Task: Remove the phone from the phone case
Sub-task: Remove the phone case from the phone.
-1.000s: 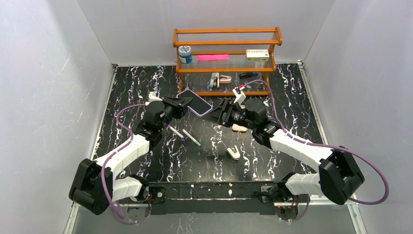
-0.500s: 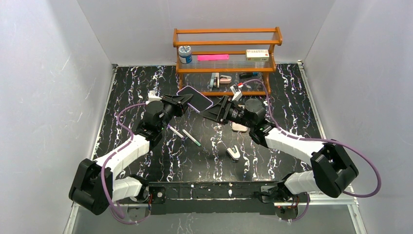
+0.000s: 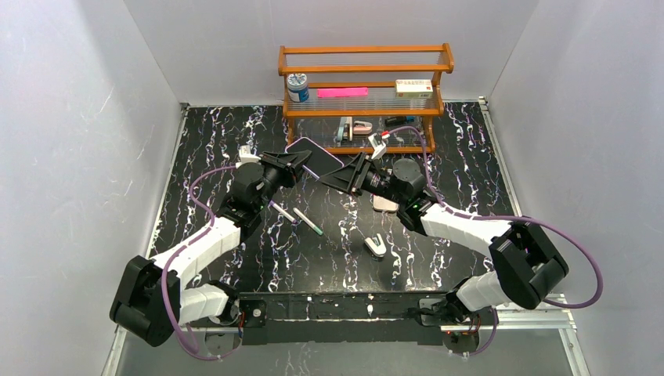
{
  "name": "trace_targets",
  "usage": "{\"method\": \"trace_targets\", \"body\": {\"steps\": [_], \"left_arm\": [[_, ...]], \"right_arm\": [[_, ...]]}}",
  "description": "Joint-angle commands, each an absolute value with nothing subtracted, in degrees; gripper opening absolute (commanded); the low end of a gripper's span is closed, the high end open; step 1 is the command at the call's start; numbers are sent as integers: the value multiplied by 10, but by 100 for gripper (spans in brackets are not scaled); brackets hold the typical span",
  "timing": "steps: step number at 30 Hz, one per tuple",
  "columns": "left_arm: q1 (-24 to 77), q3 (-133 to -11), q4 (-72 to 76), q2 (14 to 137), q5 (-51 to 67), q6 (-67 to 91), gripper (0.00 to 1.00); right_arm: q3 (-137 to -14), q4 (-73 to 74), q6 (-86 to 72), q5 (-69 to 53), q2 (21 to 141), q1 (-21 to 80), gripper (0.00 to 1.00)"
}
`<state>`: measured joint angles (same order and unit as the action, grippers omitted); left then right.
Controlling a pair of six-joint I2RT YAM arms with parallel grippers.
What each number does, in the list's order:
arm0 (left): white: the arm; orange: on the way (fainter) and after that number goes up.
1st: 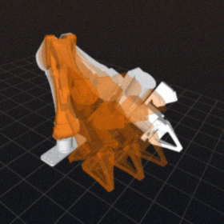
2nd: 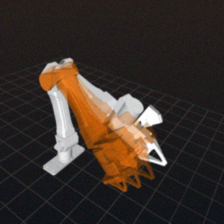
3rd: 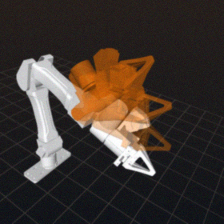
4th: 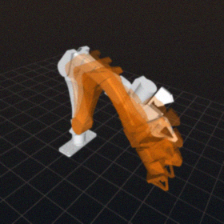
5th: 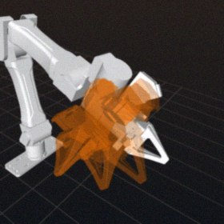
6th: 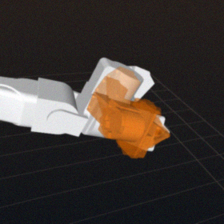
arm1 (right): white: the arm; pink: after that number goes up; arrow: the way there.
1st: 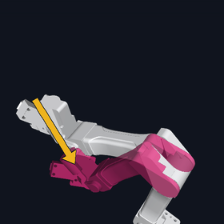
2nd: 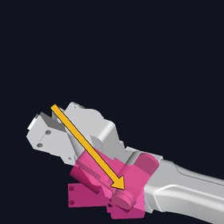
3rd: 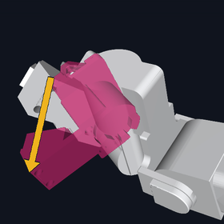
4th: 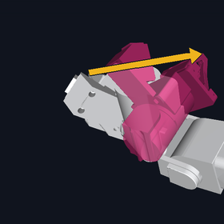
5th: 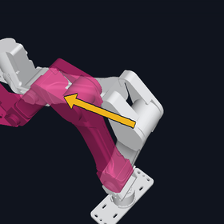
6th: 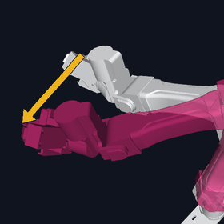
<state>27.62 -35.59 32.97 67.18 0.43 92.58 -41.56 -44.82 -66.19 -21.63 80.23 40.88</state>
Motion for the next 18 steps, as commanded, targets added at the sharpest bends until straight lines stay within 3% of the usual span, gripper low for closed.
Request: {"method": "trace_targets", "body": {"steps": [1,11,18], "left_arm": [[284,-378,380,646,24,939,0],[285,-382,380,644,49,961,0],[285,-392,380,648,75,969,0]], "right_arm": [[-431,-511,-659,-218,810,409,40],[-443,-522,-494,-264,823,403,2],[-468,-506,-339,-318,833,402,1]]}}
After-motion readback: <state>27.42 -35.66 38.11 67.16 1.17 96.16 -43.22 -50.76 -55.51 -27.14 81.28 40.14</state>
